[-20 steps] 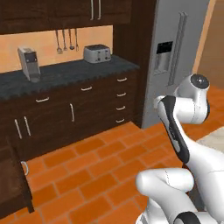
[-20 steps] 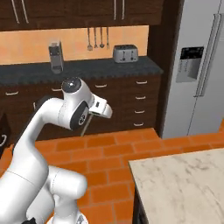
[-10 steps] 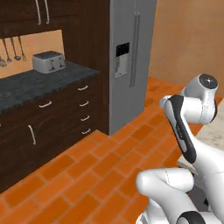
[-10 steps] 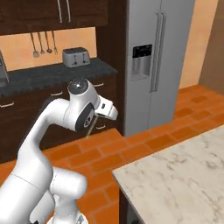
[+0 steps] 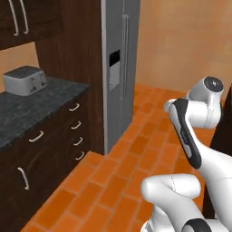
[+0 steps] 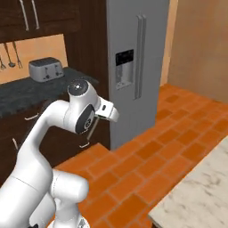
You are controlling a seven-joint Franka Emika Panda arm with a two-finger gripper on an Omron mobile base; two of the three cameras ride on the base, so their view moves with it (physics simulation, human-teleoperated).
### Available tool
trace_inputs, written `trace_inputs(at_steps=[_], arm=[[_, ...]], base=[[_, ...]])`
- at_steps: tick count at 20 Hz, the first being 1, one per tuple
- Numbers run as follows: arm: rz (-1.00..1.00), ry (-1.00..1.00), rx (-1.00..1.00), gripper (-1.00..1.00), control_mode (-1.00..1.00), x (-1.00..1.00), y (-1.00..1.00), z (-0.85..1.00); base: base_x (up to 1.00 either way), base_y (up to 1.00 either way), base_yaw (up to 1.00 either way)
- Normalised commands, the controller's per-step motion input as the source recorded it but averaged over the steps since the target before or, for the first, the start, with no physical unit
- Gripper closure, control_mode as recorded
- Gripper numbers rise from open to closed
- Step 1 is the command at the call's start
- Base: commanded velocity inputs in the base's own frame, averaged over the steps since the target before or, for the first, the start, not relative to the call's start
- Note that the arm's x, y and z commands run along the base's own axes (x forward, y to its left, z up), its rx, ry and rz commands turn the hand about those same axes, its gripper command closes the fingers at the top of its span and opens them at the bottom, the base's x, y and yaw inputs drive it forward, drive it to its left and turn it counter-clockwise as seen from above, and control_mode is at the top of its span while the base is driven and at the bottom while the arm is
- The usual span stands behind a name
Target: Take a straw from the drawer in front and place it inside the glass cup on the dining counter.
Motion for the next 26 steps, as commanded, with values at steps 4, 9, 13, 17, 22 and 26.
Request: trace_inputs(at_steps=[4, 9, 13, 17, 22, 26], arm=[[0.0, 0.0, 0.0, 1.0, 1.0, 0.0, 0.0, 0.0], [0.0, 0.0, 0.0, 1.0, 1.0, 0.0, 0.0, 0.0], [0.0, 0.0, 0.0, 1.0, 1.0, 0.0, 0.0, 0.0], [0.0, 0.0, 0.0, 1.0, 1.0, 0.0, 0.0, 0.0], [0.0, 0.0, 0.0, 1.0, 1.0, 0.0, 0.0, 0.0], [0.0, 0.0, 0.0, 1.0, 1.0, 0.0, 0.0, 0.0]], base=[[1.0, 0.57, -0.52], [1.0, 0.3, -0.47], [1.0, 0.02, -0.37], [1.0, 0.0, -0.36], [1.0, 0.0, -0.39], [1.0, 0.02, -0.39]])
